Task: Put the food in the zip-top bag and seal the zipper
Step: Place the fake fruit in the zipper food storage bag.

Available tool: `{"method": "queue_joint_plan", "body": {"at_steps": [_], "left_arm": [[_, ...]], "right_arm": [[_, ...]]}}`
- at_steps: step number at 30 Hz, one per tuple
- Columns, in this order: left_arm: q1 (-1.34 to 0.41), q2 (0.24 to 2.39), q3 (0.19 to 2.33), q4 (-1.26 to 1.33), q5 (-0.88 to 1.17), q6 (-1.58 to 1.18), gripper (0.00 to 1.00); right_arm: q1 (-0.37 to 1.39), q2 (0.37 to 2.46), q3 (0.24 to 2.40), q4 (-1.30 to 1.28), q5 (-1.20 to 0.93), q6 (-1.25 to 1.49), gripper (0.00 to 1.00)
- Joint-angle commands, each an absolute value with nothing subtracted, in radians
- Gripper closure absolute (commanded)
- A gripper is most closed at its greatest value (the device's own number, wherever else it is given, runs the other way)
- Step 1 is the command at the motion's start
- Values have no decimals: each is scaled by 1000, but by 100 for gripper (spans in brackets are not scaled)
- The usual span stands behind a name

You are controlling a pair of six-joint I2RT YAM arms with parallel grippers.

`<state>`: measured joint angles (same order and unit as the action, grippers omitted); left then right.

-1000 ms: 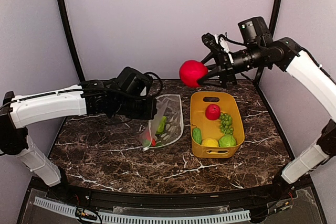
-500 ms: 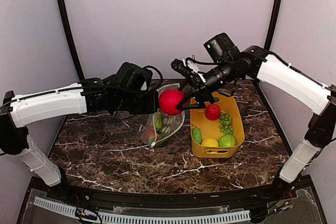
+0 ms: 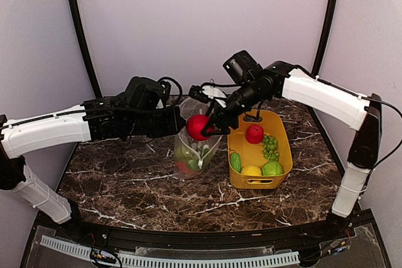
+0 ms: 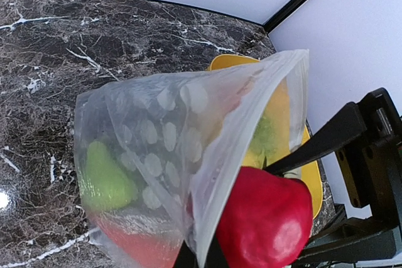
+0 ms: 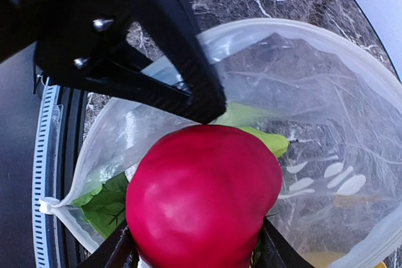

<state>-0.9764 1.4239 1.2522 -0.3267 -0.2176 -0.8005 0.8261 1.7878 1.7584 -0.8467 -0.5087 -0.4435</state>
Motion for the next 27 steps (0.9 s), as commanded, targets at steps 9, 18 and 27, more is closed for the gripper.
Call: {"method": "queue_joint_plan", "body": {"at_steps": [9,18,27], "left_arm": [[-976,1390,1192,-280,-220,-821,99],[-971,1393,1218,-324,-244,-776,99],[-965,1378,1287,-494,-351,-609,99]], "right_arm": [[838,1785,1896,-840,-403,-391,18],[796,1581,1718,-809,-311,-453,14],[589,1372,1473,-716,-263,-454,1]]}}
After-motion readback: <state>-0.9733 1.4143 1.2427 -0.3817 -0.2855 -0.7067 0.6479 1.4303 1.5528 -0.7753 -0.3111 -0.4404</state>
